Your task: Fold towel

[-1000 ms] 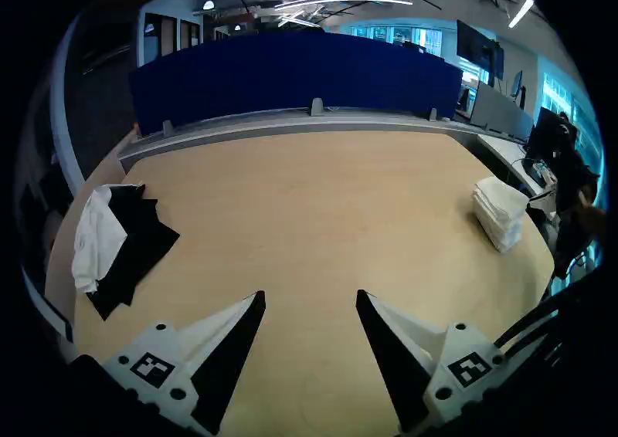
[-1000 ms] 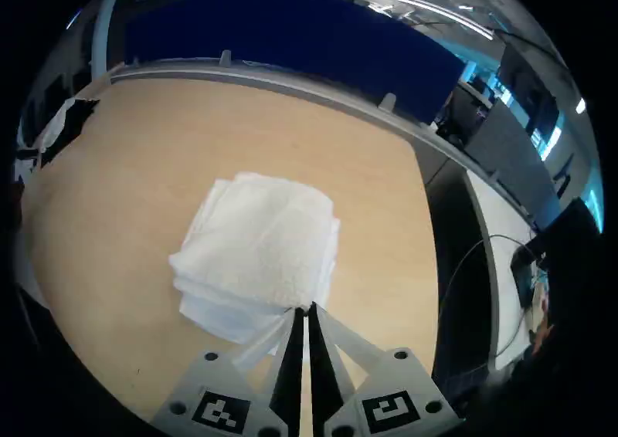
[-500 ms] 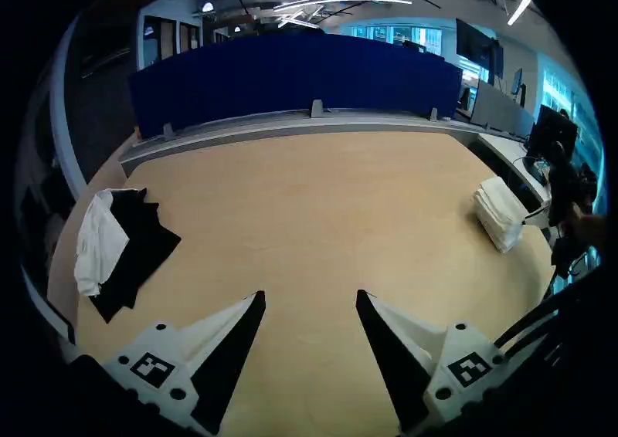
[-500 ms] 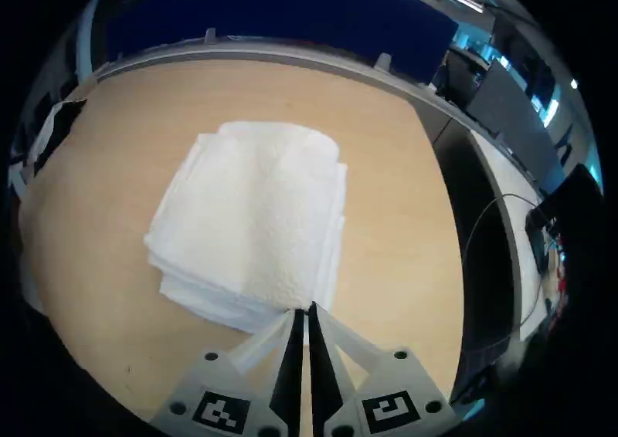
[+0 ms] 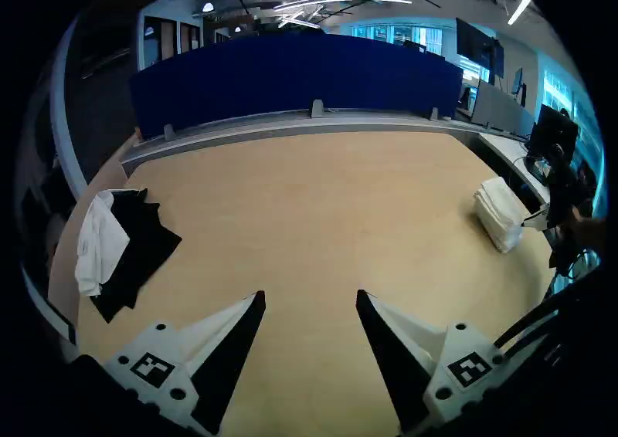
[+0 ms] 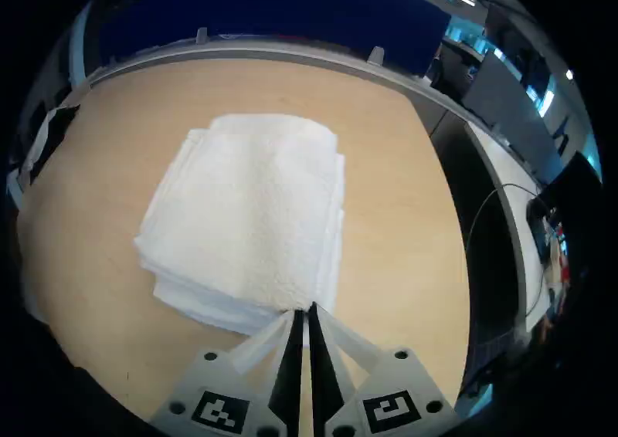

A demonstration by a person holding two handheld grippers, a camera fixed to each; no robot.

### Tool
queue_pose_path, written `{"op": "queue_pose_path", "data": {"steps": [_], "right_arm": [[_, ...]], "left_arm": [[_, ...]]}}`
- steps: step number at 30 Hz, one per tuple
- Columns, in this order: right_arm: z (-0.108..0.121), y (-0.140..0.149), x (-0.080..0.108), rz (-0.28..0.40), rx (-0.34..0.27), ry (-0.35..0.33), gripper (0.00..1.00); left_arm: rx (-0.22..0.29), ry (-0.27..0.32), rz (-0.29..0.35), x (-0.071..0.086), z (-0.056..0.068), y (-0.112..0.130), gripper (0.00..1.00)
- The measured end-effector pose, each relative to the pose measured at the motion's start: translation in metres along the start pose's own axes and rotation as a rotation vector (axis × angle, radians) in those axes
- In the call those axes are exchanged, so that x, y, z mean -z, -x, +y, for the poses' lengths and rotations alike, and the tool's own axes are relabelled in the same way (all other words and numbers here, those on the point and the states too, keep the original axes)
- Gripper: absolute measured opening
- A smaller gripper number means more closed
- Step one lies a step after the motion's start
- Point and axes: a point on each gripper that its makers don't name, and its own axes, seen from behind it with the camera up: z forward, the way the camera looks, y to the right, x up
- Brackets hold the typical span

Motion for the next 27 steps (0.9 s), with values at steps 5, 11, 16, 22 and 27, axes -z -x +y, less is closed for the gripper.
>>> {"op": "queue_pose_path", "data": {"steps": [5, 11, 16, 22, 27], "right_arm": [[-0.003, -0.002, 0.007, 0.017, 0.003, -0.003, 0.14], [-0.005, -0.001, 0.015, 0.027, 0.003, -0.004, 0.4], [-0.004, 0.0, 0.019, 0.032, 0.002, 0.006, 0.67], [-0.007, -0.002, 0.022, 0.043, -0.005, 0.006, 0.89], [-0.011, -0.005, 0.025, 0.059, -0.018, 0.001, 0.99]], "left_arm": [[0.001, 0.002, 0.001, -0.001, 0.0, -0.002, 0.87], [-0.002, 0.006, 0.002, -0.002, 0.0, -0.002, 0.87], [-0.002, 0.011, 0.003, -0.003, 0.002, -0.002, 0.87], [-0.003, 0.015, 0.005, -0.002, 0.002, -0.003, 0.87], [-0.003, 0.014, 0.01, -0.001, 0.0, -0.004, 0.87]]}}
